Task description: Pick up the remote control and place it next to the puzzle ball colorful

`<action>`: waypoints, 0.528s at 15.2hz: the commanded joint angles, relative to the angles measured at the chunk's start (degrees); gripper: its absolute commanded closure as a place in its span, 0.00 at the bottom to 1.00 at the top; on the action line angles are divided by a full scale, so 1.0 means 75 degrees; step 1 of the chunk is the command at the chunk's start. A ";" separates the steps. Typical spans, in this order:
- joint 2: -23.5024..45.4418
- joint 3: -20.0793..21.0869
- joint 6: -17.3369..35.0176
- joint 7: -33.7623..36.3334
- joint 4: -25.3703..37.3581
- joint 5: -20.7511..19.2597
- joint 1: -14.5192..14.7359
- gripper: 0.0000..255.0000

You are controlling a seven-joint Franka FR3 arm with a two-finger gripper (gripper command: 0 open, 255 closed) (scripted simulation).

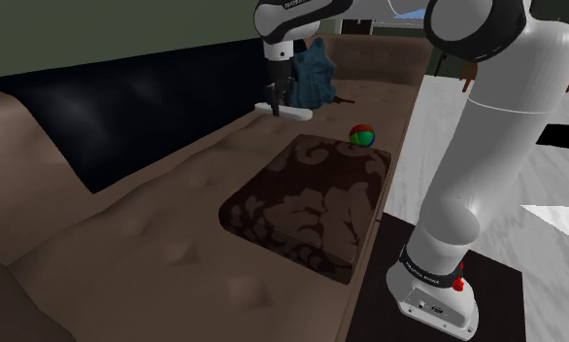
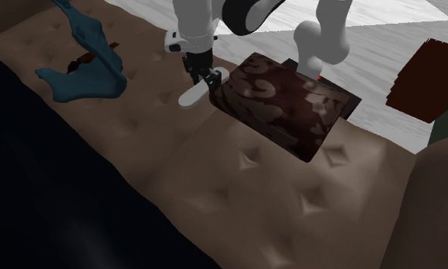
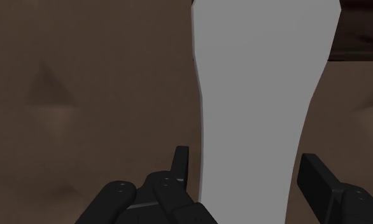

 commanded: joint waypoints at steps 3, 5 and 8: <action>0.0080 -0.0351 0.0069 -0.0744 0.0037 -0.0013 -0.0388 1.00; 0.0157 -0.0515 0.0062 -0.1097 0.0133 -0.0011 -0.0576 1.00; 0.0328 -0.0758 0.0038 -0.1627 0.0346 0.0007 -0.0860 1.00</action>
